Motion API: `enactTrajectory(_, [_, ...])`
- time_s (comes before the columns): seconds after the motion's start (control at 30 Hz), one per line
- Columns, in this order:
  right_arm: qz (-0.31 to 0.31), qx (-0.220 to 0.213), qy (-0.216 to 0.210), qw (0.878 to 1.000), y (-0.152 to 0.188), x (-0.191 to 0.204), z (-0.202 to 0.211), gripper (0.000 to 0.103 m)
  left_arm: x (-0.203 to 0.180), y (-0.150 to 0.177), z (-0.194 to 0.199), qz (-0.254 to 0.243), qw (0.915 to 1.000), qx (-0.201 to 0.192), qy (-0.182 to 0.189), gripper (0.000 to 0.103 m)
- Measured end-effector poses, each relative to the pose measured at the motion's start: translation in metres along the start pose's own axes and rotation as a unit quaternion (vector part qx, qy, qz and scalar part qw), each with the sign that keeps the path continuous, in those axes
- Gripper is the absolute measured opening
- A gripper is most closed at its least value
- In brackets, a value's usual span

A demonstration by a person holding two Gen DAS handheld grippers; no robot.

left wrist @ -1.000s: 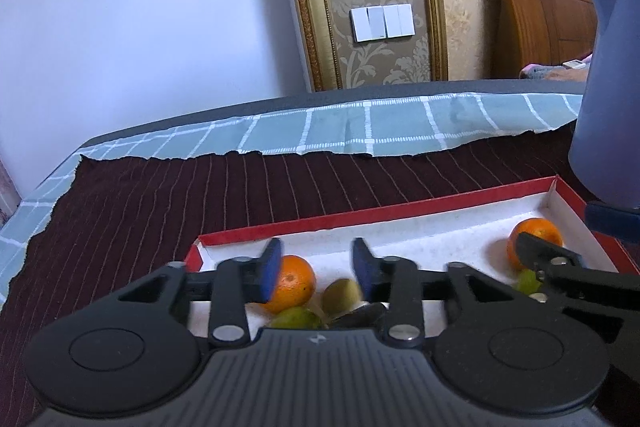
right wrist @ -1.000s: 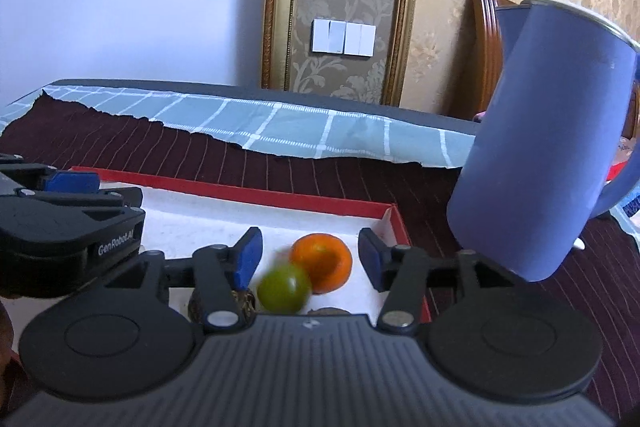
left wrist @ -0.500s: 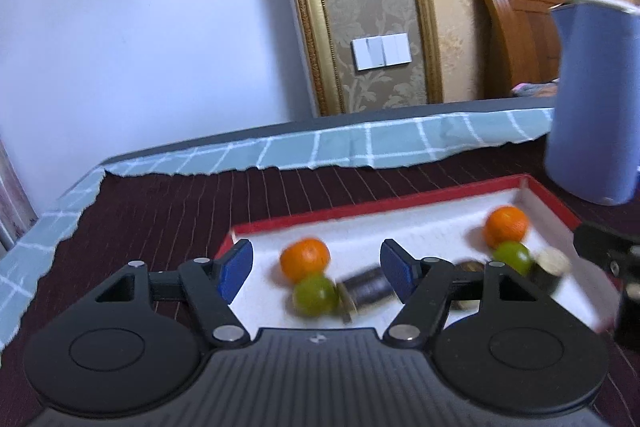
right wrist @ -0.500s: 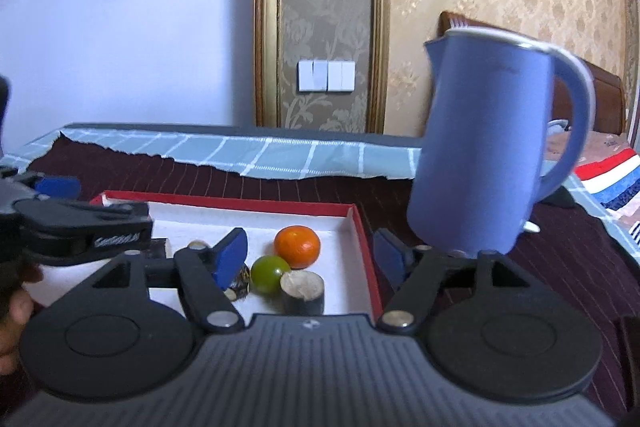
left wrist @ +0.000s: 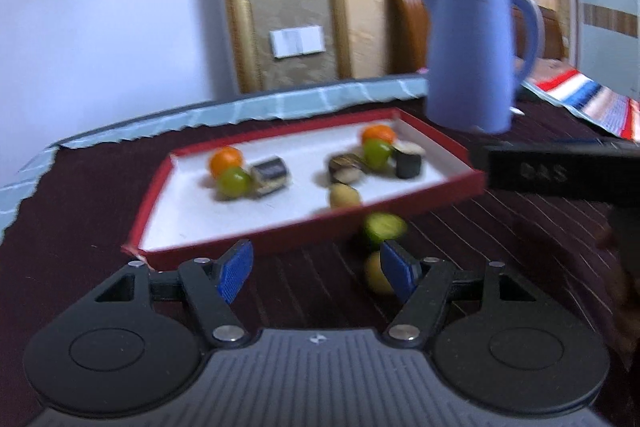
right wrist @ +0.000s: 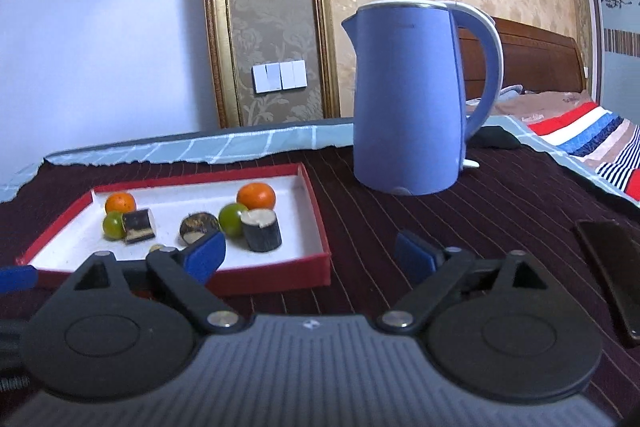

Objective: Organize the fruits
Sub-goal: 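Move the right gripper down to the small lime beside the tray and grasp it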

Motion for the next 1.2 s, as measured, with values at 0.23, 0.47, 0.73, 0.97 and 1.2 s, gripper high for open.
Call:
enactTrajectory(0.23, [0.012,0.004,-0.001,1.0,0.011,-0.002,0.002,0.092,-0.021,-0.003,-0.018,-0.016,0.9997,0.011,0.017,0.07])
enactTrajectory(0.47, [0.006,0.012,0.002,1.0,0.012,-0.004,-0.001,0.092,-0.027,0.003,-0.041,-0.001,0.9975,0.048,0.051,0.047])
enactTrajectory(0.73, [0.027,0.024,0.009,0.999,0.02,0.002,-0.004,0.092,-0.012,0.006,-0.037,0.033,0.9966,0.045,0.06,0.025])
enactTrajectory(0.97, [0.083,0.053,-0.015,0.995,0.031,0.026,-0.011,0.092,0.017,0.014,-0.02,0.031,0.999,0.032,0.002,0.025])
enactTrajectory(1.2, [0.136,0.1,-0.049,0.984,0.04,0.064,-0.032,0.085,0.044,0.026,-0.025,0.059,0.9968,0.051,-0.017,0.025])
Point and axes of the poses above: each gripper's, at about its wrist camera, not at the fingertips, and z roughly against the way its jaws point, x to its left, y to its underside, the point moved 1 cm from there along -z, roughly the way its jaws point, and after that the axes turned 12 degrees about -z, right-handed, at the moved point
